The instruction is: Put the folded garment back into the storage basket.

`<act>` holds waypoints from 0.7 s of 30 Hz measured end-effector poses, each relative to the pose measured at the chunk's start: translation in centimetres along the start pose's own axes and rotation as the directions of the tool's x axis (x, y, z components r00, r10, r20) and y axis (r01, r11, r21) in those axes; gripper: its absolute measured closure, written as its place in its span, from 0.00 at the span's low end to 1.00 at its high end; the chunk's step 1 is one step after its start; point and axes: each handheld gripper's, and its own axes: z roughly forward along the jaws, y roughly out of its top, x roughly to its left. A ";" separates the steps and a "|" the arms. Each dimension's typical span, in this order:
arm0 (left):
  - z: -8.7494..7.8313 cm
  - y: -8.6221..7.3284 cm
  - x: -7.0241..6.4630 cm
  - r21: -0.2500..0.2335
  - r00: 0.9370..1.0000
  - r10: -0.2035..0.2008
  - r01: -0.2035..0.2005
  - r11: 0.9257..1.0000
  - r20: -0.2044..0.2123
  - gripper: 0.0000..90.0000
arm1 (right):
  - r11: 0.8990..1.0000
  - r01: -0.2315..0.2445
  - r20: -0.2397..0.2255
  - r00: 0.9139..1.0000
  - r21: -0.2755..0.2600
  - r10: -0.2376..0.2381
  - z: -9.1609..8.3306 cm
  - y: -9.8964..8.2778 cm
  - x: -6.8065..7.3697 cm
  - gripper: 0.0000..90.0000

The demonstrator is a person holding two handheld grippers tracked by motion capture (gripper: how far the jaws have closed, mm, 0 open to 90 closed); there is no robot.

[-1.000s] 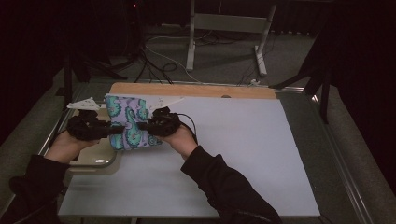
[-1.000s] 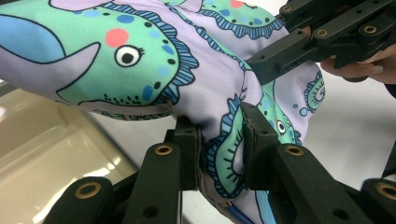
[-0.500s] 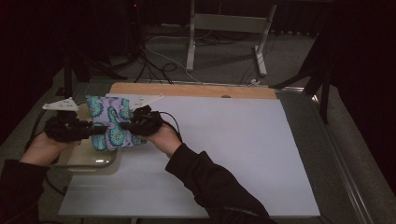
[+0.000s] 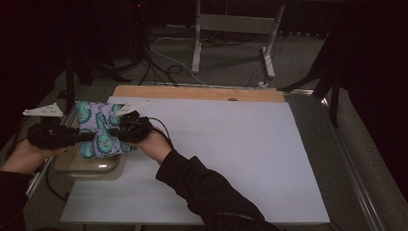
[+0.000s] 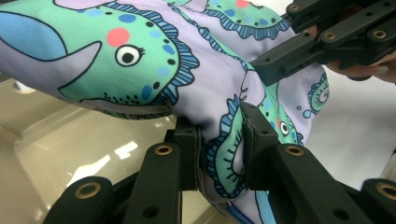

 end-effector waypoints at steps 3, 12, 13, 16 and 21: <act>-0.5 -0.3 0.5 -0.005 1.000 -0.001 0.001 1.000 -0.007 0.80 | 1.000 -0.002 0.000 1.000 0.000 0.002 0.6 0.3 0.3 0.86; -2.4 -0.9 2.2 0.003 1.000 -0.011 0.011 1.000 -0.029 0.80 | 1.000 0.000 0.020 1.000 -0.027 0.001 2.8 1.4 1.8 0.86; -2.5 -1.0 2.4 0.012 0.999 -0.011 0.012 1.000 -0.032 0.80 | 1.000 0.001 0.022 1.000 -0.025 -0.001 3.1 1.4 2.0 0.86; -2.4 -1.2 2.9 0.026 0.999 -0.009 0.010 1.000 -0.042 0.80 | 1.000 0.006 0.038 0.999 -0.026 -0.005 3.8 1.2 2.4 0.86; -2.0 -1.2 4.0 0.044 0.998 -0.014 0.017 0.999 -0.066 0.80 | 0.999 -0.032 0.066 0.997 -0.034 0.034 5.3 1.0 2.6 0.86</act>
